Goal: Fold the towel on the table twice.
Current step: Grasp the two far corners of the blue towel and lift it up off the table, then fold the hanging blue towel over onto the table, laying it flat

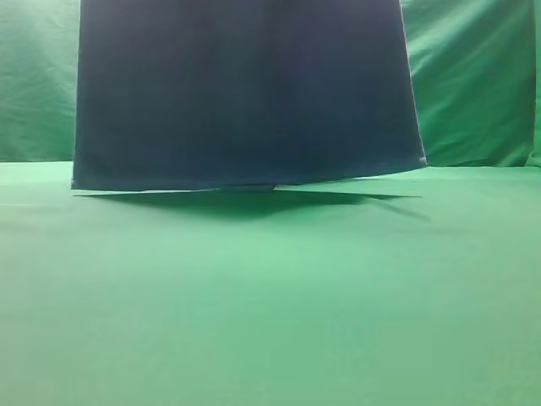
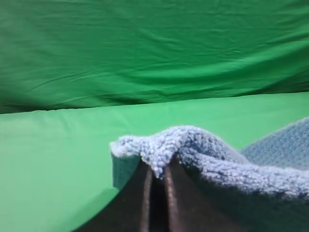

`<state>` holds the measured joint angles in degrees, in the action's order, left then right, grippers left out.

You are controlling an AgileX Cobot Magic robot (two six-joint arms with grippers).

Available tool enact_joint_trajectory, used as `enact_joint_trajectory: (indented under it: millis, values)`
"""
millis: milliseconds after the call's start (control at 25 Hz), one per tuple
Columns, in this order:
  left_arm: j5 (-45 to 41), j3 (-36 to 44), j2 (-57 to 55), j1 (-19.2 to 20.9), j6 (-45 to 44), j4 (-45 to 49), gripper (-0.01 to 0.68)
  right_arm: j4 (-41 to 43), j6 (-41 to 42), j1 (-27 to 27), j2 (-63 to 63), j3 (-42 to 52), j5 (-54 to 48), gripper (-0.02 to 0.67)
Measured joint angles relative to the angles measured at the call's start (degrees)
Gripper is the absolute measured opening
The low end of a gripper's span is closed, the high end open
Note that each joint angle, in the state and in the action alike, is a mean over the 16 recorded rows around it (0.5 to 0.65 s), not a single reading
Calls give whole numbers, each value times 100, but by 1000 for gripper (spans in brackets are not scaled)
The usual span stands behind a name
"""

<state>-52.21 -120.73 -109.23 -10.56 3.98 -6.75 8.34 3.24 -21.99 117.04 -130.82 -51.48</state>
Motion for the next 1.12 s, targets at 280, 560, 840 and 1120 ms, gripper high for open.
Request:
enact_joint_trajectory:
  millis: [280,560,840,1120]
  values:
    - [7,349,115,0,61,16,0,71,33,95,-3,153,-311,0]
    - [216,1556,680,-1,143,-27,0,52,-121,149,-355,1044,-646,0]
    - [555,3138,1770,-14,184,-194,0,-94,-317,128,-1343,2506,-506,0]
    - [748,4704,2956,-35,170,-520,0,-434,-477,87,-2690,4461,-6,0]
